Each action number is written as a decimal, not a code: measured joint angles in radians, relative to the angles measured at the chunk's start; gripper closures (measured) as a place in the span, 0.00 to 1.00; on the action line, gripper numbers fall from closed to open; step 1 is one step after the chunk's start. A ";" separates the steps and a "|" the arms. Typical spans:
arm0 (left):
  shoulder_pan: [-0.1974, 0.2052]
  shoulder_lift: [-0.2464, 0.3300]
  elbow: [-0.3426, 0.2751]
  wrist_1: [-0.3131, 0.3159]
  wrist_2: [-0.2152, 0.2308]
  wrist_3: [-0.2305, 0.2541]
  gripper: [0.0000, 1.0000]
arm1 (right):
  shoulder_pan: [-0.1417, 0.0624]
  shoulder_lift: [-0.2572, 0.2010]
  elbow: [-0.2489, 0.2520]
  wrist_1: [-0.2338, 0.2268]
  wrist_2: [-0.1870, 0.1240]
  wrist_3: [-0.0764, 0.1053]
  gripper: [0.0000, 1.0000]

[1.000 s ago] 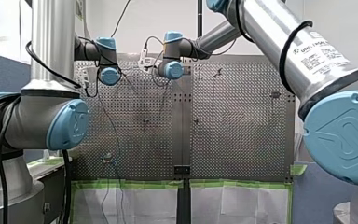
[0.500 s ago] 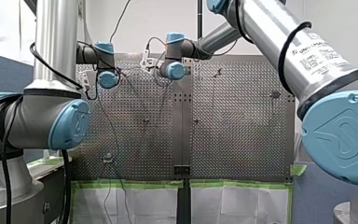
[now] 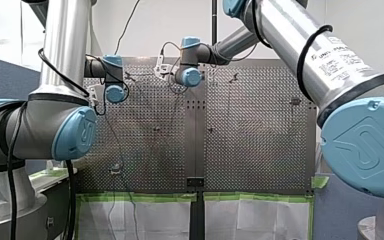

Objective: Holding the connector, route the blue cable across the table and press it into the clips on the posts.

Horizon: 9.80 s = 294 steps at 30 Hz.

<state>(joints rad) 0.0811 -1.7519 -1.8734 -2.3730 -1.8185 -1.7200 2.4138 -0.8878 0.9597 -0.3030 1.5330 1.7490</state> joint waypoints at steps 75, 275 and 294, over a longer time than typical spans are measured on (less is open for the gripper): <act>-0.049 0.333 -0.155 -0.432 0.050 -0.173 0.00 | 0.017 0.076 -0.076 0.138 0.089 -0.034 1.00; -0.182 -0.300 0.005 -0.073 0.098 0.009 1.00 | -0.076 0.115 0.171 0.166 0.073 -0.038 1.00; -0.168 -0.356 0.084 -0.141 0.098 0.022 0.29 | -0.106 0.115 0.167 0.165 0.064 -0.037 1.00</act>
<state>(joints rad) -0.0868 -2.1080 -1.7895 -2.5136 -1.7204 -1.6978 2.3074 -0.7725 1.1269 -0.1382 1.5972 1.7121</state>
